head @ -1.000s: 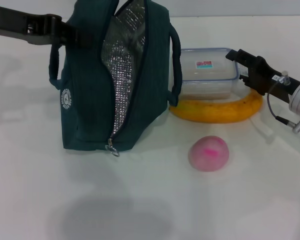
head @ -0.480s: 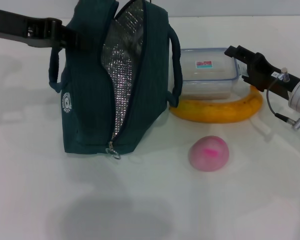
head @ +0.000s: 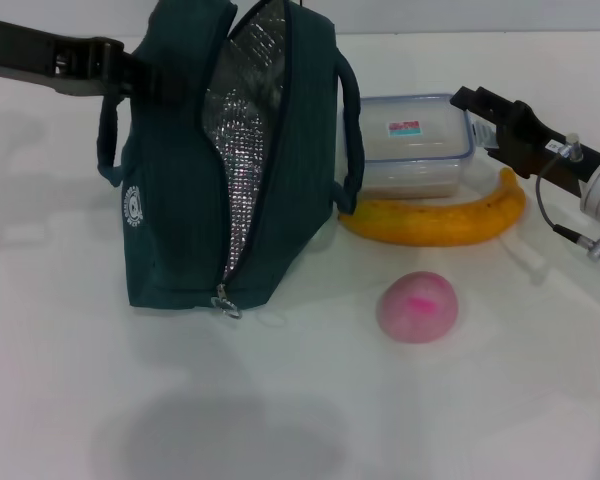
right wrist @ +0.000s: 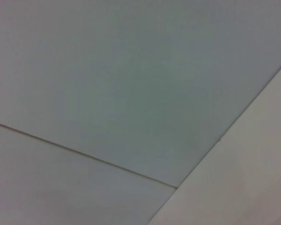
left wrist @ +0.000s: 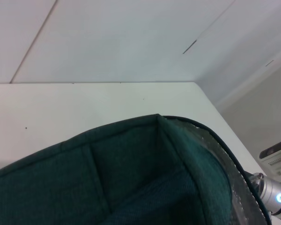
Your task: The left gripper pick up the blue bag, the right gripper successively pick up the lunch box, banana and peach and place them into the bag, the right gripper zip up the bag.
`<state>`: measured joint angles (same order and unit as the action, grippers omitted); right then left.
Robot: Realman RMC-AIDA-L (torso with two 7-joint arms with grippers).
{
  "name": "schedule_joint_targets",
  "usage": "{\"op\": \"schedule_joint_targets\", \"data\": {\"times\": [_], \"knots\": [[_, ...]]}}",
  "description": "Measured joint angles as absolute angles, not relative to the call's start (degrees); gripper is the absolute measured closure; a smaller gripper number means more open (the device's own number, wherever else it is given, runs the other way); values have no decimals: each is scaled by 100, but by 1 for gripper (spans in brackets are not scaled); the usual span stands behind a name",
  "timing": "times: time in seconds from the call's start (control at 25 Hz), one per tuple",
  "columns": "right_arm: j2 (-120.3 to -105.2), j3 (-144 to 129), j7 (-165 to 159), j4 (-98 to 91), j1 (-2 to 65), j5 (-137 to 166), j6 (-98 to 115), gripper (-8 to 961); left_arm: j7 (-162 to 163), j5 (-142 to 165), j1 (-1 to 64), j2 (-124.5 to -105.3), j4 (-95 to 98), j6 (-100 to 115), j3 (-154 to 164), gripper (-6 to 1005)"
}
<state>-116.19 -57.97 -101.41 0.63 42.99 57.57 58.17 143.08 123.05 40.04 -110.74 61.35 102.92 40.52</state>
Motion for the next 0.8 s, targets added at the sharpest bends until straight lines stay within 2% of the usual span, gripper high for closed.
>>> {"op": "schedule_joint_targets", "data": {"times": [0.32, 0.52, 0.8], "knots": [[-11619, -5798, -10057, 48, 4186, 5757, 5846, 287, 14287, 12305, 3991, -11074, 6135, 10291, 4051, 959], [-11619, -5819, -10054, -57, 4105, 5758, 5813, 469, 14257, 12305, 3990, -11074, 6135, 10292, 4052, 959], [-11619, -5873, -9993, -159, 4114, 5823, 5711, 674, 14256, 12304, 3999, -11066, 6135, 10305, 4051, 959]]}}
